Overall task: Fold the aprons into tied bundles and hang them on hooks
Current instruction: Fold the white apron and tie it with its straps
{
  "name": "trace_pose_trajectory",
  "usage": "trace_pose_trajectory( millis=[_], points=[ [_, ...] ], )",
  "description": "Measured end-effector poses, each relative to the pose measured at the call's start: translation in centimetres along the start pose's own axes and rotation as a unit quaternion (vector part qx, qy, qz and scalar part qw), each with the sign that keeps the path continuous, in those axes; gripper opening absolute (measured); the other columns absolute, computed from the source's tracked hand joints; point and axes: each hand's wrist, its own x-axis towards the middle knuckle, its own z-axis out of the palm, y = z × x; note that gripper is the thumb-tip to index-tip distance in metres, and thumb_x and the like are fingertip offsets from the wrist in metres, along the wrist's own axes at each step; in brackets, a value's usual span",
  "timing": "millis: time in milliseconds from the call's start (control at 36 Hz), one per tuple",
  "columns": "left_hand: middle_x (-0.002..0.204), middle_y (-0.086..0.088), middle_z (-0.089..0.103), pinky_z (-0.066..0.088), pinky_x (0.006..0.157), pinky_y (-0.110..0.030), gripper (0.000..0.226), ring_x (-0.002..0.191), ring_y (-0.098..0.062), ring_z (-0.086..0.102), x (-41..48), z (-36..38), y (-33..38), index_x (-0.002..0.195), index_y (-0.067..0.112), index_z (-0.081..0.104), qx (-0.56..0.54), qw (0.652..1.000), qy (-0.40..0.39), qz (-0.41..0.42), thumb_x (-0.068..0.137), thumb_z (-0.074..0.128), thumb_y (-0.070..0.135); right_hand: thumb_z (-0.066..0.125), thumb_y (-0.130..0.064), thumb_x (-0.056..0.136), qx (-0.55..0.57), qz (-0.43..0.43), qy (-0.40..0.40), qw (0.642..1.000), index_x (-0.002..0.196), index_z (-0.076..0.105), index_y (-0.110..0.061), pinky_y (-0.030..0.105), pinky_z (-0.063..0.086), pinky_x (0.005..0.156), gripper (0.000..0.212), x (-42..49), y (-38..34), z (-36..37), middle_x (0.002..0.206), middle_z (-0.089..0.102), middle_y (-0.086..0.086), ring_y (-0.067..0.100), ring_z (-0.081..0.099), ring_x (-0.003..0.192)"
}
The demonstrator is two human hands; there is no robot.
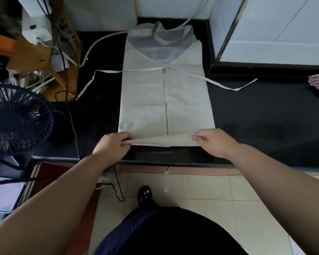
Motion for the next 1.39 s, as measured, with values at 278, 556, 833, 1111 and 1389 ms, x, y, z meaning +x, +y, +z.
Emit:
trace_pose_trajectory(
  millis=[278, 556, 833, 1111, 1389],
  points=[
    [0.087, -0.006, 0.068, 0.050, 0.073, -0.036, 0.022, 0.084, -0.025, 0.063, 1.3, -0.2, -1.7, 0.090, 0.012, 0.066, -0.191, 0.970, 0.075, -0.133, 0.086, 0.070, 0.033, 0.069, -0.013, 0.079, 0.154, 0.125, -0.006, 0.980, 0.083, 0.063, -0.019, 0.024, 0.039, 0.060, 0.009, -0.4, 1.9, -0.8, 0.080, 0.059, -0.003, 0.015, 0.053, 0.073],
    [0.092, -0.004, 0.060, 0.043, 0.065, -0.032, 0.034, 0.085, -0.024, 0.056, 1.9, 1.4, -1.3, 0.100, 0.013, 0.056, -0.075, 0.969, 0.144, -0.184, 0.088, 0.063, 0.044, 0.051, -0.028, 0.093, 0.119, 0.262, 0.124, 0.950, 0.094, 0.045, -0.011, 0.032, 0.044, 0.065, 0.017, 0.8, 1.5, 1.7, 0.089, 0.055, 0.005, 0.025, 0.055, 0.082],
    [0.129, -0.002, 0.061, 0.037, 0.100, -0.036, 0.041, 0.117, -0.029, 0.057, 2.1, 1.0, -2.4, 0.118, 0.018, 0.069, 0.068, 0.985, 0.064, 0.143, 0.087, 0.046, 0.030, 0.049, -0.053, 0.090, -0.138, 0.023, -0.013, 0.990, 0.147, 0.027, -0.028, 0.038, 0.009, 0.115, 0.066, 0.0, 0.1, 2.2, 0.156, 0.016, 0.000, 0.021, 0.021, 0.141],
    [0.142, 0.010, 0.042, 0.024, 0.109, -0.031, 0.060, 0.134, -0.015, 0.033, 2.3, -0.6, -1.9, 0.137, 0.028, 0.047, 0.155, 0.981, -0.032, 0.114, 0.080, 0.063, 0.042, 0.026, -0.040, 0.102, -0.153, 0.021, 0.017, 0.988, 0.092, 0.053, -0.022, 0.037, 0.037, 0.092, 0.034, 0.9, -0.2, 0.6, 0.094, 0.053, -0.008, 0.021, 0.054, 0.094],
    [0.088, -0.006, 0.068, 0.049, 0.078, -0.035, 0.008, 0.084, -0.024, 0.064, 4.9, -3.0, -3.3, 0.086, 0.023, 0.068, -0.178, 0.983, -0.033, -0.042, 0.087, 0.069, 0.031, 0.071, -0.055, 0.075, 0.223, 0.137, 0.024, 0.965, 0.094, 0.065, -0.018, 0.026, 0.042, 0.078, 0.042, 0.8, -0.2, -0.3, 0.094, 0.061, -0.006, 0.011, 0.057, 0.090]
  ],
)
